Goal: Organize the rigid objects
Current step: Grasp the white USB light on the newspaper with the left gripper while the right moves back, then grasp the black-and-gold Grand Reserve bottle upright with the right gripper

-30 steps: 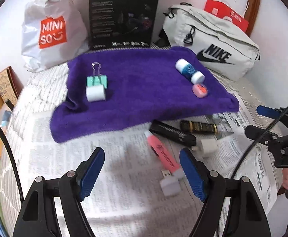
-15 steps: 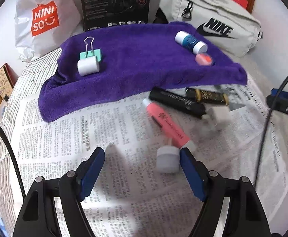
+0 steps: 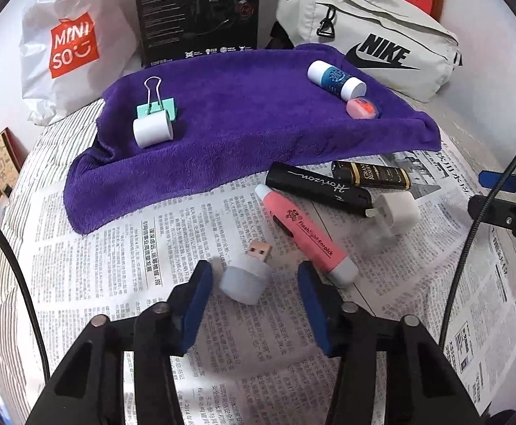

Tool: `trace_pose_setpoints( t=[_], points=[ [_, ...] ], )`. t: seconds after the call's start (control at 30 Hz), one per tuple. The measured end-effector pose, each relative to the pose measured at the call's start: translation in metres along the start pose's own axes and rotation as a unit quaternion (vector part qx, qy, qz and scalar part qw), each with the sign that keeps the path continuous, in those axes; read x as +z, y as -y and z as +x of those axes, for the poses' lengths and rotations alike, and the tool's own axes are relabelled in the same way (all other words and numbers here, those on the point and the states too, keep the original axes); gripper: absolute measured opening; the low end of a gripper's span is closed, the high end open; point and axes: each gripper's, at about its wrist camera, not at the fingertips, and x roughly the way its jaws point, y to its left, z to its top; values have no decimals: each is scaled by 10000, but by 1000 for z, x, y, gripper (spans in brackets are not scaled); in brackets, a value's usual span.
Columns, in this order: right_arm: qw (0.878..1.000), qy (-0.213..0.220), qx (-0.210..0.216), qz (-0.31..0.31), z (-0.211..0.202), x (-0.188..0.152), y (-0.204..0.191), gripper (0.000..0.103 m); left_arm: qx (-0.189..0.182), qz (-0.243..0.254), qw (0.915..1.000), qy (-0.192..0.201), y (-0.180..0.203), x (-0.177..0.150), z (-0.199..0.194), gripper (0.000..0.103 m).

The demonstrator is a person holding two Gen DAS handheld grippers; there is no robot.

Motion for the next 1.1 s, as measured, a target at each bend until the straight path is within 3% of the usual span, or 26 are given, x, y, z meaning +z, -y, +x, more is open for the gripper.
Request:
trace_pose_setpoints(
  t=[0.1,0.43,0.53,0.83,1.1],
  points=[
    [10000,-8,93,-9,3,1,-4,95,-50,59,10000,-12,-3,0,0,26],
    [9994,184,108,-262,21,13,-20,94,-30,-345,9994,-36,-32,-8,-3,26],
    [9983,146,100,-549,33,22,-25,85,-101,-525,9986,-18,-36,-10,-4,26],
    [9908,88,110,-1346,60,36,-42,80,-16,-359,9993,-35,-31,-12,-3,26],
    [9851,168,390,-1668,65,33,-50,53,23,-349,9994,-73,-30,-9,-1,26]
  ],
)
